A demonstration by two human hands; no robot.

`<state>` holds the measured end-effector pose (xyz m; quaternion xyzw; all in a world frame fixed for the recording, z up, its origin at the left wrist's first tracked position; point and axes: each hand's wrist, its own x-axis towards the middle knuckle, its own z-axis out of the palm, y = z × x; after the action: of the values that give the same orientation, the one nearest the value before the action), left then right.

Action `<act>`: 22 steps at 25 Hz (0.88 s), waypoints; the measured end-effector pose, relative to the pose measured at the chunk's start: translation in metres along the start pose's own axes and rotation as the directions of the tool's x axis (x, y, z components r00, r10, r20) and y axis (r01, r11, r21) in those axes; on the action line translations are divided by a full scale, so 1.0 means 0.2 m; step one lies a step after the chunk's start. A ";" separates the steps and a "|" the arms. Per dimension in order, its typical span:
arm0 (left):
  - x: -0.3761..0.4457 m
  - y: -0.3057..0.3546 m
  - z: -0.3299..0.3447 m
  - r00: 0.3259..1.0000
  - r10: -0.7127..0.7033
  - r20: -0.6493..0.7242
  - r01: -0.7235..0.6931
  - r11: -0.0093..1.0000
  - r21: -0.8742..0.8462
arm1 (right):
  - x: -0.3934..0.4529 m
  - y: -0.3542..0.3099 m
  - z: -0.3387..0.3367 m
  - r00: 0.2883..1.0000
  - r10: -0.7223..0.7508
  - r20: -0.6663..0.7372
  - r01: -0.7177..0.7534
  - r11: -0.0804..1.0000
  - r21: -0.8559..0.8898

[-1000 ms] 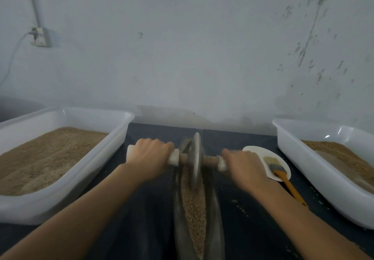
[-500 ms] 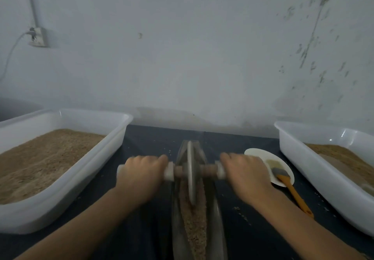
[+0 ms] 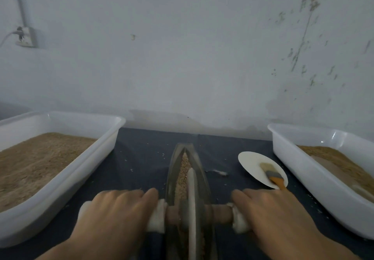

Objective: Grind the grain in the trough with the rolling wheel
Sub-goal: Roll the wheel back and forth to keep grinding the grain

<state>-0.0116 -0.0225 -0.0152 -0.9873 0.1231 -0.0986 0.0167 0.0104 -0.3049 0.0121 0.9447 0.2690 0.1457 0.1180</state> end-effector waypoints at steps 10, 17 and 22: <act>0.53 -0.09 0.04 0.977 -0.109 -0.181 0.136 0.981 0.140 | 0.53 0.11 0.12 0.991 0.128 -0.043 -0.129 0.991 -0.027; -0.03 -0.02 0.03 0.988 0.034 -0.148 -0.026 0.998 0.061 | 0.01 0.03 0.00 0.978 -0.069 0.195 0.042 0.989 0.141; 0.17 -0.01 0.00 0.992 -0.037 -0.119 0.056 0.985 0.160 | 0.19 0.06 0.14 1.000 0.027 0.009 -0.028 0.988 0.152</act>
<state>0.0219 -0.0298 -0.0090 -0.9779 0.0921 -0.1659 0.0881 0.0565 -0.2973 -0.0014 0.9551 0.2658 0.1231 0.0446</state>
